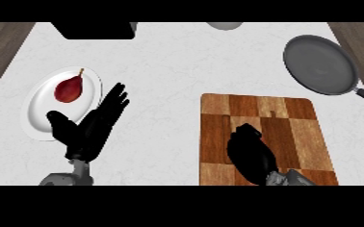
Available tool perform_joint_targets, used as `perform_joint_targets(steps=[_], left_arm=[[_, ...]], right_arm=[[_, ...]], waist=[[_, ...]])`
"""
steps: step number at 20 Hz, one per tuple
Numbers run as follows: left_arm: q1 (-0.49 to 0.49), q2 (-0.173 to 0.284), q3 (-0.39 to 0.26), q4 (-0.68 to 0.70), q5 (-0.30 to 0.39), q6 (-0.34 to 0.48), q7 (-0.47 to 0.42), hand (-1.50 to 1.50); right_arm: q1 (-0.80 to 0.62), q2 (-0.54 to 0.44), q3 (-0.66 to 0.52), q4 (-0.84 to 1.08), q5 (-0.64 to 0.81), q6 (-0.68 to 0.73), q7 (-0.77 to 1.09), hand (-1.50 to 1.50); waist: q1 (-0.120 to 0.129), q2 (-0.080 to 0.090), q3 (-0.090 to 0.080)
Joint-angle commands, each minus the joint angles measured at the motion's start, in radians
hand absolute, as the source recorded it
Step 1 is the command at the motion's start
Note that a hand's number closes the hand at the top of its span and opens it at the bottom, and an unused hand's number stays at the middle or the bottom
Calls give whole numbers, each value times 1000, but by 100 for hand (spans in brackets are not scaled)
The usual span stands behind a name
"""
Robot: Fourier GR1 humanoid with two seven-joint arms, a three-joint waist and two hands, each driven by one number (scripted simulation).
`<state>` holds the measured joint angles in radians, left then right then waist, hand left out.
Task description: Pick the sweet potato from the cutting board and place it in the pan
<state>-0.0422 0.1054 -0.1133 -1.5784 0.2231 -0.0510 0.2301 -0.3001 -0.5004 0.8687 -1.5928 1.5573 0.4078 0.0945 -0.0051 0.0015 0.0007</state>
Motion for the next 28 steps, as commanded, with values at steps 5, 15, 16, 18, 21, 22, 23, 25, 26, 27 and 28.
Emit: perform_joint_targets(steps=[5, 15, 16, 18, 21, 22, 23, 25, 26, 27, 28], left_arm=[[34, 11, 25, -8, 0, 9, -17, 0], [-19, -17, -4, 28, -12, 5, -1, 0], [18, 4, 0, -1, -27, 8, -7, 0], [-19, -10, 3, 10, 0, 0, 25, 0], [22, -8, -2, -18, -11, 1, -1, 0], [-22, -2, 10, -2, 9, -6, 43, 0], [10, -2, 11, -11, 5, -7, 21, 0], [-5, -3, 17, 44, -15, -15, -24, 0], [-7, -44, -30, 31, -42, 11, -18, 0], [26, -42, -31, -24, -30, 10, -9, 0], [-10, 1, 7, -30, 1, -7, 63, 0]], right_arm=[[172, 342, -483, 90, -344, -15, 317, 150], [45, 405, -638, -39, -261, -384, 440, 150], [89, 427, -620, -108, -252, -403, 471, 150], [57, 471, -656, -102, -297, -453, 464, 150], [106, 461, -726, -210, -408, -498, 411, 150], [59, 498, -733, -174, -440, -521, 431, 150], [127, 495, -758, -197, -480, -573, 377, 150], [78, 497, -810, -137, -527, -589, 354, 150], [-9, 465, -892, -65, -584, -566, 336, 150], [41, 437, -931, -118, -659, -543, 308, 150], [38, 453, -950, 3, -670, -636, 244, 150]], waist=[[-40, 10, 4], [-7, -2, 0], [-7, -7, 0], [-2, -3, 0], [-3, -5, 0], [2, -2, 0], [0, -3, 1], [4, 0, 0], [8, 1, 0], [6, -1, 0], [12, 1, 1]])
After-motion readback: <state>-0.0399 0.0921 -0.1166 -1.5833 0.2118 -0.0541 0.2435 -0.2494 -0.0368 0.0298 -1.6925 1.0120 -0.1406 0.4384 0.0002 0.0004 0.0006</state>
